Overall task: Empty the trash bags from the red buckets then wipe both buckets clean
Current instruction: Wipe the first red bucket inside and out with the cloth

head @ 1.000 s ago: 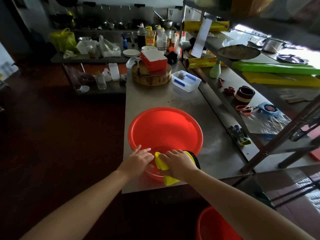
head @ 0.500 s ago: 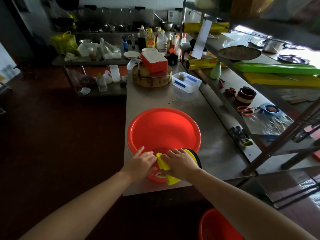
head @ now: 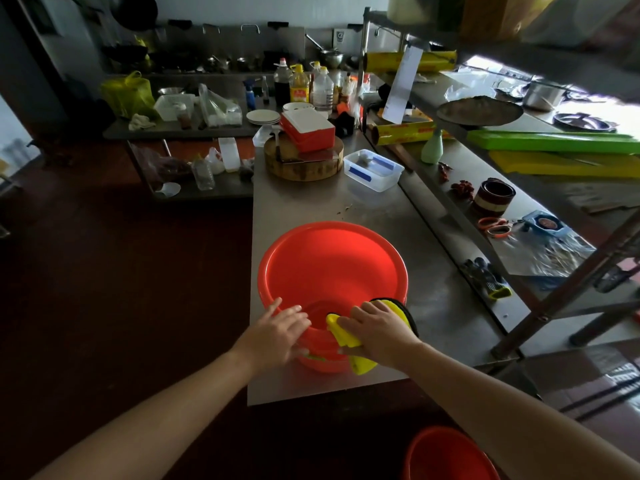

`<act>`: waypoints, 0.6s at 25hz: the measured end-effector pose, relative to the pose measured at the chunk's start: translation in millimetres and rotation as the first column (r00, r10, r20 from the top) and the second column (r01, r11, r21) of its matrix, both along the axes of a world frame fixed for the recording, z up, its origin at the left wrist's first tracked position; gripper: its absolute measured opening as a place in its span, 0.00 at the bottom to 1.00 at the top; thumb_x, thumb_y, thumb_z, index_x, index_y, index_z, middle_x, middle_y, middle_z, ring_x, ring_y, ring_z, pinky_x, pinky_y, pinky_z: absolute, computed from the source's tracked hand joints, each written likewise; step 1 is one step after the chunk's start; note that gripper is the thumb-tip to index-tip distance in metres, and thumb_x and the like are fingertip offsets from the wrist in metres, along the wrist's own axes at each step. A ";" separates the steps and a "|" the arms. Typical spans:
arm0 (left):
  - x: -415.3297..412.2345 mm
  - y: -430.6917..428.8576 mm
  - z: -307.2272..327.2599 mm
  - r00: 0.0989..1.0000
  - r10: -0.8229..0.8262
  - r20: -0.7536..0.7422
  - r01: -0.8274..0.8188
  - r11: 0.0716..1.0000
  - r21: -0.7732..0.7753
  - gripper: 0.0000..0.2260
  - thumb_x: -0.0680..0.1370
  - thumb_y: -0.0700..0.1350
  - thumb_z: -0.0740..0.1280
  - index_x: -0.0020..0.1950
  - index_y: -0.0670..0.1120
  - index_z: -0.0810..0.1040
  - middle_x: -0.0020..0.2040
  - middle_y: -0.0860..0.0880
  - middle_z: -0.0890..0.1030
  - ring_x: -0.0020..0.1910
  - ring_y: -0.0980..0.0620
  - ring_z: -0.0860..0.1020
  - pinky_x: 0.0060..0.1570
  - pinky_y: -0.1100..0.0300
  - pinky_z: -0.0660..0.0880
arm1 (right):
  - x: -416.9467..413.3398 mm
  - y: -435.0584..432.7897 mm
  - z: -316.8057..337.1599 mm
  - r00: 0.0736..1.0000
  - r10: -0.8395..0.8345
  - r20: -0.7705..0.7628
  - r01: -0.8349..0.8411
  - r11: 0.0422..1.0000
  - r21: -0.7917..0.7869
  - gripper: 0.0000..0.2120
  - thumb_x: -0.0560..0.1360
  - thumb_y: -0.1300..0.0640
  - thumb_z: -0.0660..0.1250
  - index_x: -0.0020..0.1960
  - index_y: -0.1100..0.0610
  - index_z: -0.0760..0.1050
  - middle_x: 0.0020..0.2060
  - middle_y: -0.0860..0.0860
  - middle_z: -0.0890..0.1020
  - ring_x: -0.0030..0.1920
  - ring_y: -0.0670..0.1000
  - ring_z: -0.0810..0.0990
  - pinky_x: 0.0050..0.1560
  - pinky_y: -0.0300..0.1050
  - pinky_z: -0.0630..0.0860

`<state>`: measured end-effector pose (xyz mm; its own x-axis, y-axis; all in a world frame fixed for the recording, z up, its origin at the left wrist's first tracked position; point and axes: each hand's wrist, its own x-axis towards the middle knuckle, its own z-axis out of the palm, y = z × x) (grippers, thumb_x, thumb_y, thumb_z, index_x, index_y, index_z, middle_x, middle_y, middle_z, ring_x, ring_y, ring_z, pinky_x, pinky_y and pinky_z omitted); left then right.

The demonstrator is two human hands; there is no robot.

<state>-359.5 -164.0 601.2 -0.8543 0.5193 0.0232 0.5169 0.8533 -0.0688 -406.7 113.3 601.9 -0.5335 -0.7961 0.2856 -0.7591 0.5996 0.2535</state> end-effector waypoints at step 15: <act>-12.4 -28.1 1.2 1.000 0.002 0.010 -0.003 0.984 0.175 0.20 0.81 0.57 0.58 0.68 0.51 0.76 0.72 0.51 0.74 0.77 0.48 0.63 0.77 0.43 0.50 | -20.3 33.4 -4.3 0.996 0.022 0.086 -0.020 0.999 -0.028 0.31 0.74 0.27 0.60 0.66 0.47 0.77 0.48 0.47 0.79 0.50 0.53 0.79 0.56 0.51 0.78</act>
